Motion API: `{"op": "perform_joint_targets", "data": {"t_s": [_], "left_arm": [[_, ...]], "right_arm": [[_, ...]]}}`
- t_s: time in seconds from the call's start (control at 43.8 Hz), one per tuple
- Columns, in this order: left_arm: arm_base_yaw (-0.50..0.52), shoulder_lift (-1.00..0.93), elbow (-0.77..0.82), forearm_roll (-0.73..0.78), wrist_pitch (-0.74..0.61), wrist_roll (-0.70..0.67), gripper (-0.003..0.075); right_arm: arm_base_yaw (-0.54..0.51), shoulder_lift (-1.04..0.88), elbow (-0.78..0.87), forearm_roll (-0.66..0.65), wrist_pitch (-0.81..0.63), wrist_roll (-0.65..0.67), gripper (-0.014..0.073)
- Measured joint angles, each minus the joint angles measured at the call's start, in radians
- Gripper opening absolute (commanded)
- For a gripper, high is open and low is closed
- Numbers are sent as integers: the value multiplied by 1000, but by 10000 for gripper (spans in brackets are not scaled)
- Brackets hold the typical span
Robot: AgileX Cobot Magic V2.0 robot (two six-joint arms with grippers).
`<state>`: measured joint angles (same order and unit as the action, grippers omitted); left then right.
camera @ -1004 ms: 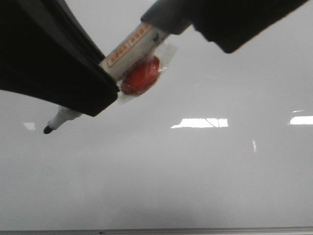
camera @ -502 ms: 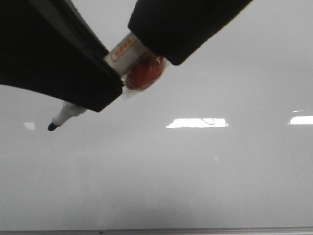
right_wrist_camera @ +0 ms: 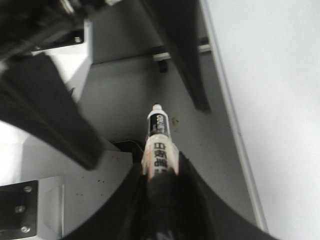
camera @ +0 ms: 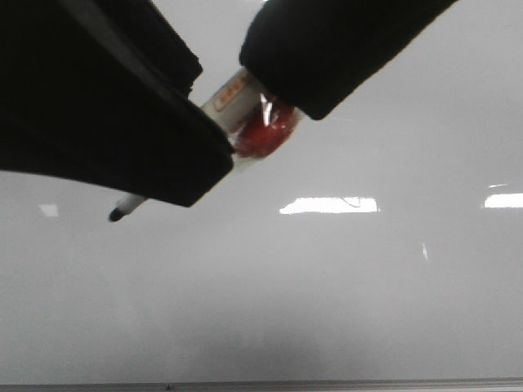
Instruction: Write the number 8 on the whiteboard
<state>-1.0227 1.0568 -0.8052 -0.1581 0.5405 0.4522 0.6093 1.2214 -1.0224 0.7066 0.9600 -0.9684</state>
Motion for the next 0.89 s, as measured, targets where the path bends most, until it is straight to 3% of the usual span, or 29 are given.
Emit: {"op": "perform_joint_targets", "data": {"t_s": [0.068,0.297,0.388,0.639,0.89], "left_arm": [[17,-28,5,0,-4,-43,472],[98,-248,154,-27,-113,-91,89],[127,-355,232,-59,-162,-114,-14],[145,-624,419,-210,-281,-124,-21],[145,-683,457,-228,-300,-124,-21]], "right_arm": [[-55,0,0,0,8,0,-70],[-221,0,0,6,18,2,-70],[-256,0,0,36,-3,2,-70],[-270,29,0,171,-146,0,-70],[-270,243,-155,250,-193,0,-70]]}}
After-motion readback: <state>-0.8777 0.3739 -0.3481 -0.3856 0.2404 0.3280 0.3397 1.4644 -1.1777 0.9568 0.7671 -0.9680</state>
